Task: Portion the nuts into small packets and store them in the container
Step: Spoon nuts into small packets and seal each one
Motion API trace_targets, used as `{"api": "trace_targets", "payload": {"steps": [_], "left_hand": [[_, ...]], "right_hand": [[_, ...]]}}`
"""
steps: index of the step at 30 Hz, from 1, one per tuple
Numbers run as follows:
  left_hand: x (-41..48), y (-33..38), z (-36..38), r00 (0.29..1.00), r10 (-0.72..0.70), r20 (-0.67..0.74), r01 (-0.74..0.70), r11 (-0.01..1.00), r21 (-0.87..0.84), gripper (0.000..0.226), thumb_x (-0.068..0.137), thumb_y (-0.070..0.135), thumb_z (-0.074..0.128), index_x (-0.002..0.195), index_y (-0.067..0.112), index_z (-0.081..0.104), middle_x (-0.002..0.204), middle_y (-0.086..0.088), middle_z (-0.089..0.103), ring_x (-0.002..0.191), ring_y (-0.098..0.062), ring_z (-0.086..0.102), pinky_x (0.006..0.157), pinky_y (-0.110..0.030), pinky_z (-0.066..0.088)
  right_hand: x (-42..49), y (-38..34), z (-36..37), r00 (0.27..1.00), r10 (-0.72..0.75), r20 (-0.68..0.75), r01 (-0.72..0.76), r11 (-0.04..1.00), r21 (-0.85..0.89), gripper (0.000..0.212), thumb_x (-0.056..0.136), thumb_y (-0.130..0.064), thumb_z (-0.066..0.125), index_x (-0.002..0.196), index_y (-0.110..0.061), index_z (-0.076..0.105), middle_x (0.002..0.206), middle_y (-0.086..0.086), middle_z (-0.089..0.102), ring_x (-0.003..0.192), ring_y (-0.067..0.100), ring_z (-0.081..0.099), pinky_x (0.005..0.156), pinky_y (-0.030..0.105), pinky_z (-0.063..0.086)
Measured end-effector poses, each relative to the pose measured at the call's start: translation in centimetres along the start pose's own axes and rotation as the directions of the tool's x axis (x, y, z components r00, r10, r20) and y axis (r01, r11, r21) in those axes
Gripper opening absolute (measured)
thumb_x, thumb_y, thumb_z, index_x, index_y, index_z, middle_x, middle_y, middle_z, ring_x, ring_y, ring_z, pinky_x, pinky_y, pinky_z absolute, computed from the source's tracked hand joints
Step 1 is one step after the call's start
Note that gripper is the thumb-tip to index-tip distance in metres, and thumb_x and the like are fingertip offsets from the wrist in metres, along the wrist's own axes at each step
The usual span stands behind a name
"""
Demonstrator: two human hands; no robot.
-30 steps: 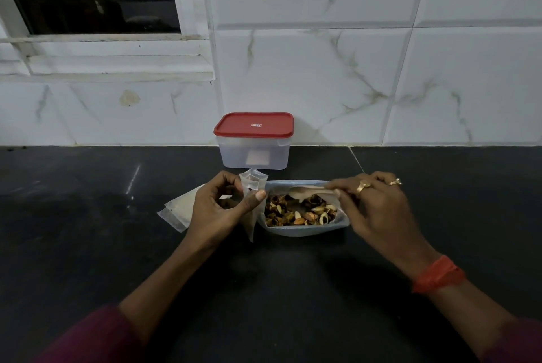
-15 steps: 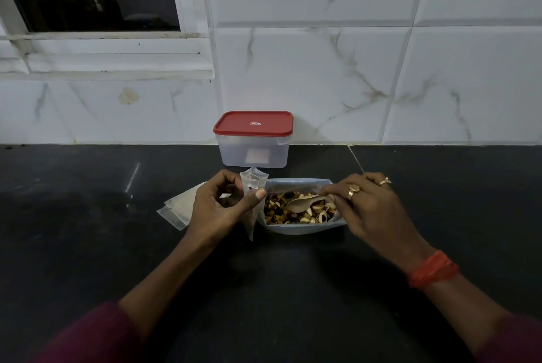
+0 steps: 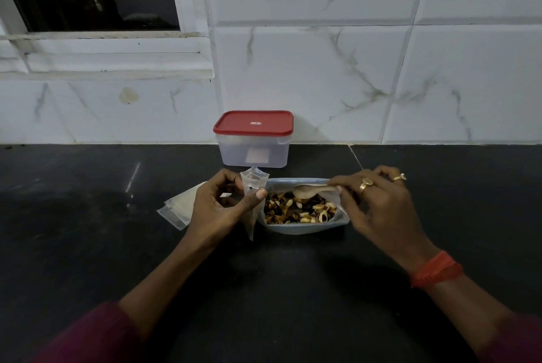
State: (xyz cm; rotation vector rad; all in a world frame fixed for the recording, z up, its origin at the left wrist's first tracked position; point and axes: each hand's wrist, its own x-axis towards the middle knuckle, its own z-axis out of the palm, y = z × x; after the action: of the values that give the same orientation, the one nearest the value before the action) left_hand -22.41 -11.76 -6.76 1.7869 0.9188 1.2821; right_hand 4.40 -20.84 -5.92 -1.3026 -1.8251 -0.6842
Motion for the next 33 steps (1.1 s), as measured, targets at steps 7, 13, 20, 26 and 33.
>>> {"api": "trace_targets", "payload": {"steps": [7, 13, 20, 26, 33], "left_hand": [[-0.1, 0.2, 0.1, 1.0, 0.002, 0.0, -0.002, 1.0, 0.005, 0.051, 0.066, 0.056, 0.076, 0.089, 0.013, 0.062, 0.092, 0.005, 0.07, 0.092, -0.019, 0.069, 0.078, -0.052, 0.061], [-0.1, 0.2, 0.1, 1.0, 0.001, 0.02, -0.001, 1.0, 0.002, 0.05, 0.065, 0.057, 0.076, 0.089, 0.016, 0.062, 0.095, 0.006, 0.07, 0.094, -0.018, 0.07, 0.078, -0.049, 0.061], [-0.2, 0.1, 0.1, 0.999, 0.024, 0.025, -0.024, 1.0, -0.003, 0.047, 0.068, 0.054, 0.076, 0.088, 0.015, 0.062, 0.094, 0.003, 0.07, 0.093, -0.019, 0.07, 0.076, -0.046, 0.062], [-0.2, 0.0, 0.2, 0.998, 0.007, 0.059, -0.005, 0.999, -0.034, 0.045, 0.066, 0.051, 0.079, 0.088, 0.015, 0.063, 0.095, 0.004, 0.071, 0.093, -0.017, 0.07, 0.077, -0.036, 0.062], [-0.3, 0.3, 0.3, 0.997, 0.001, 0.076, 0.004, 0.998, -0.057, 0.043, 0.072, 0.041, 0.086, 0.091, 0.011, 0.062, 0.095, 0.007, 0.072, 0.092, -0.01, 0.07, 0.077, -0.025, 0.06]], "right_hand": [[0.1, 0.4, -0.1, 0.99, -0.123, 0.075, 0.138, 0.959, -0.247, 0.024, 0.096, -0.026, 0.058, 0.106, -0.018, 0.078, 0.086, 0.0, 0.073, 0.072, 0.019, 0.065, 0.087, 0.042, 0.04], [-0.3, -0.1, 0.9, 0.977, 0.066, 0.201, -0.012, 0.966, -0.257, 0.03, 0.074, -0.02, 0.086, 0.102, -0.022, 0.078, 0.078, 0.001, 0.073, 0.073, 0.022, 0.067, 0.087, 0.043, 0.041], [-0.4, -0.7, 1.1, 0.916, 0.345, 0.206, -0.357, 0.934, 0.022, 0.017, 0.091, -0.025, 0.067, 0.105, -0.029, 0.076, 0.067, -0.015, 0.066, 0.061, 0.0, 0.052, 0.082, 0.034, 0.042], [-0.6, -1.5, 1.2, 0.868, 0.393, 0.305, -0.451, 0.88, 0.15, 0.024, 0.093, -0.027, 0.065, 0.114, -0.033, 0.074, 0.08, -0.018, 0.07, 0.065, -0.005, 0.06, 0.068, 0.016, 0.048], [-0.3, -1.7, 0.9, 0.741, 0.563, 0.366, -0.656, 0.723, 0.216, 0.019, 0.095, -0.023, 0.066, 0.11, -0.029, 0.076, 0.084, -0.01, 0.074, 0.071, -0.001, 0.067, 0.062, 0.009, 0.049]]}}
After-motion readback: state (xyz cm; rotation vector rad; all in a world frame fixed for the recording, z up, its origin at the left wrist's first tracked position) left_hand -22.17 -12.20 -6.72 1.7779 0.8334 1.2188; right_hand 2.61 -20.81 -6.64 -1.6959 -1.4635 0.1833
